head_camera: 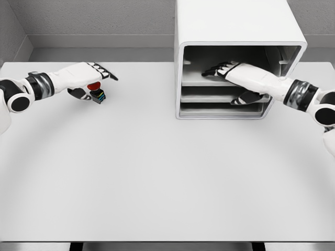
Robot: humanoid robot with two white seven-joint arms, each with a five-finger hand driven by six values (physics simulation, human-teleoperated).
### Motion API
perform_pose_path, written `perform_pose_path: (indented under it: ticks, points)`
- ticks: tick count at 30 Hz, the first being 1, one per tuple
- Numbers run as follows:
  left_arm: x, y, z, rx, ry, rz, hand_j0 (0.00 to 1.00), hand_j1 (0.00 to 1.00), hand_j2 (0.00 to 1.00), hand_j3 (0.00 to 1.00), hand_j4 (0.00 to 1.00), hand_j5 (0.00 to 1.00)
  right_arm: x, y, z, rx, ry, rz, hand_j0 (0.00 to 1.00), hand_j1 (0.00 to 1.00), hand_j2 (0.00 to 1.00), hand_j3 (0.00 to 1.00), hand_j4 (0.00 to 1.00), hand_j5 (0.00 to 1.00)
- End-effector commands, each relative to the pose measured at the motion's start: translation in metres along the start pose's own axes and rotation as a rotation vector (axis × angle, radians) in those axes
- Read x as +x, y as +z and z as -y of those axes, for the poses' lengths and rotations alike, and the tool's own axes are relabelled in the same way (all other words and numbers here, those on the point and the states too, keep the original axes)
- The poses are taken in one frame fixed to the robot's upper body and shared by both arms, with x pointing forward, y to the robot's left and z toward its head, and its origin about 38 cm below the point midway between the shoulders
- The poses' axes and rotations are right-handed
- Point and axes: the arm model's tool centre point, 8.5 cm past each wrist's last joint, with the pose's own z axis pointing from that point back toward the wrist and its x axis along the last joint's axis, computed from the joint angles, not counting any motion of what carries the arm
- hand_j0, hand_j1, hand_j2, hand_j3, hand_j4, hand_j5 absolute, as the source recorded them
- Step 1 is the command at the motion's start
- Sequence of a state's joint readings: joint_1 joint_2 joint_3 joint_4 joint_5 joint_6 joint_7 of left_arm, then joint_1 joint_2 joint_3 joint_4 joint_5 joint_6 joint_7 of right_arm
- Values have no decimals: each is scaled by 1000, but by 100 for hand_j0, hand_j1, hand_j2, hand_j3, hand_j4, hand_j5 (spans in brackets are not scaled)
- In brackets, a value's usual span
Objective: Slide open multi-storey tabletop storage cabinets and put open load switch and slide close multi-storey tabletop storage cabinets
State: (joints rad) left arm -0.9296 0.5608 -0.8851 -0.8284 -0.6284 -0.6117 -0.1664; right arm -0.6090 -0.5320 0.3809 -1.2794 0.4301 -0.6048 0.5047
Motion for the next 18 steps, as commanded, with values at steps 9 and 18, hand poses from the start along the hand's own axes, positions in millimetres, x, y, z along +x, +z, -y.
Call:
perform_pose_path:
  ticks: [9, 18]
  points:
    - [1, 0, 4, -7, 9, 2, 71, 71, 71, 71, 71, 71, -1, 1, -9, 35, 11, -8, 96, 96, 96, 96, 96, 96]
    - [-5, 7, 2, -1, 8, -10, 69, 69, 69, 69, 69, 69, -1, 3, -14, 81, 14, -8, 96, 96, 96, 96, 96, 96]
